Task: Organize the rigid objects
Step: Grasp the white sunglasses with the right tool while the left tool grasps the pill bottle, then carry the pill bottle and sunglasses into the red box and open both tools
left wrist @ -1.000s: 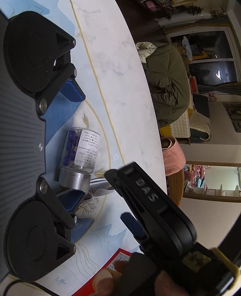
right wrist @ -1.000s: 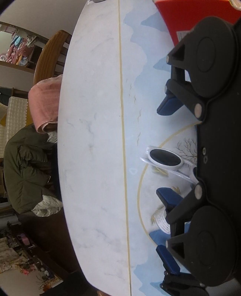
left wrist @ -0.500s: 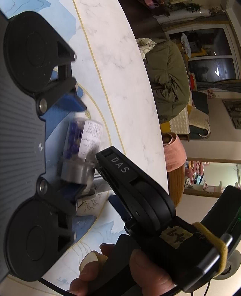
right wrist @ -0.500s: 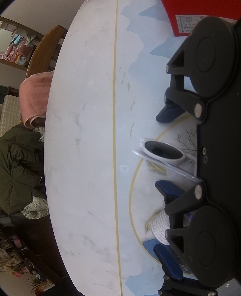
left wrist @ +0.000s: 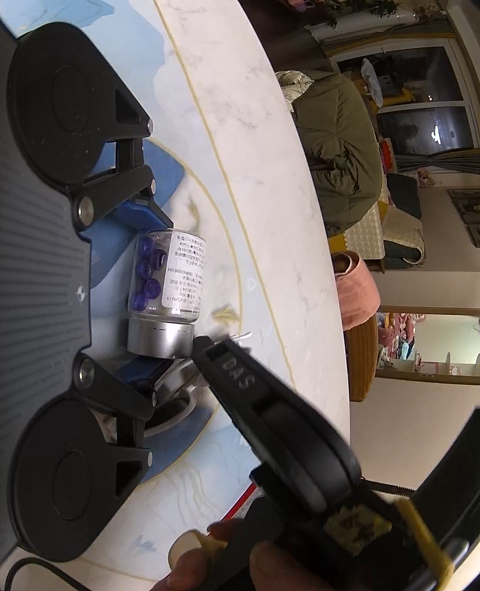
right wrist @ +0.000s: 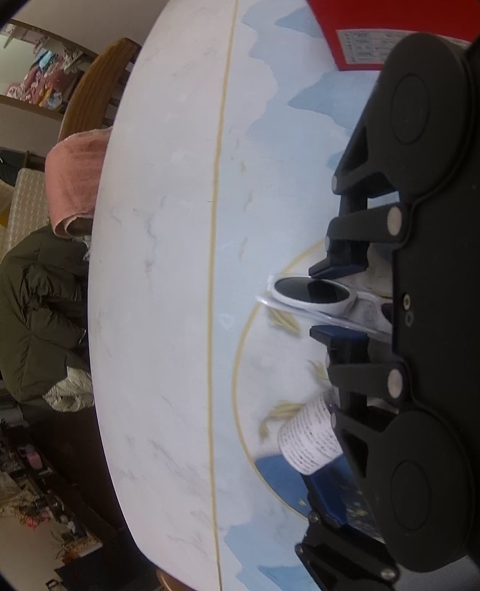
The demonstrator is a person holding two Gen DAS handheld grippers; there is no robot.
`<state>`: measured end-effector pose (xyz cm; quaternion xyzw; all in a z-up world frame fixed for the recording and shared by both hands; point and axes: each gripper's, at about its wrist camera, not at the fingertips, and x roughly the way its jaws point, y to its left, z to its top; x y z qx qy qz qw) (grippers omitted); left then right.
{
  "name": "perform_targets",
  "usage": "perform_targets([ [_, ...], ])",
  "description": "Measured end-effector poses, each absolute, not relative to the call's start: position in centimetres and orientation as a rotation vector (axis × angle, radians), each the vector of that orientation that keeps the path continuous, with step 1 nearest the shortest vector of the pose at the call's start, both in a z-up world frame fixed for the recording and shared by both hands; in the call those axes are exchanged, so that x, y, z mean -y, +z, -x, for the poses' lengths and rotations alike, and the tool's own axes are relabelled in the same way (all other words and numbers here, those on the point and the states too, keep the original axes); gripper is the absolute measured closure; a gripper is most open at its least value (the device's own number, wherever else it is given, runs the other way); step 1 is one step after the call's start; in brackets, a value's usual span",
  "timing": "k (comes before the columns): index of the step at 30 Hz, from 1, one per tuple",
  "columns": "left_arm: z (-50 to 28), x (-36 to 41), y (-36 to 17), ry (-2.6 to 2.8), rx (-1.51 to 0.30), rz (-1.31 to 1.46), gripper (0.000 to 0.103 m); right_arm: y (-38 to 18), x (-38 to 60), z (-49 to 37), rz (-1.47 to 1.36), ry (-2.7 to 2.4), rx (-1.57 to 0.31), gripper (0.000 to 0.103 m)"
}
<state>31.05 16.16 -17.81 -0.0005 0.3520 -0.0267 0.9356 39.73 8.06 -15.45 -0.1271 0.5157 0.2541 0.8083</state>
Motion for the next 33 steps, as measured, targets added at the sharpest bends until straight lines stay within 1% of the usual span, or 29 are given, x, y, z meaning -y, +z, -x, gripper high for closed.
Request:
perform_targets([
  [8,-27.7,-14.3,-17.2,-0.083,-0.737,0.024,0.033,-15.1,-4.6,-36.4,0.231,0.607,-1.139,0.08],
  [16,-24.2,-12.3,-15.6,-0.107,-0.735,0.085,0.033,-13.5,-0.1,-32.8,0.172,0.654,-1.155,0.081],
  [22,-22.1,-10.4,-13.4,-0.118,-0.721,0.129,0.033,-10.9,3.5,-30.5,0.118,0.684,-1.129,0.081],
  [33,-19.9,-4.9,-8.5,-0.15,-0.686,0.086,0.033,-6.9,11.3,-27.5,-0.024,0.72,-1.059,0.083],
])
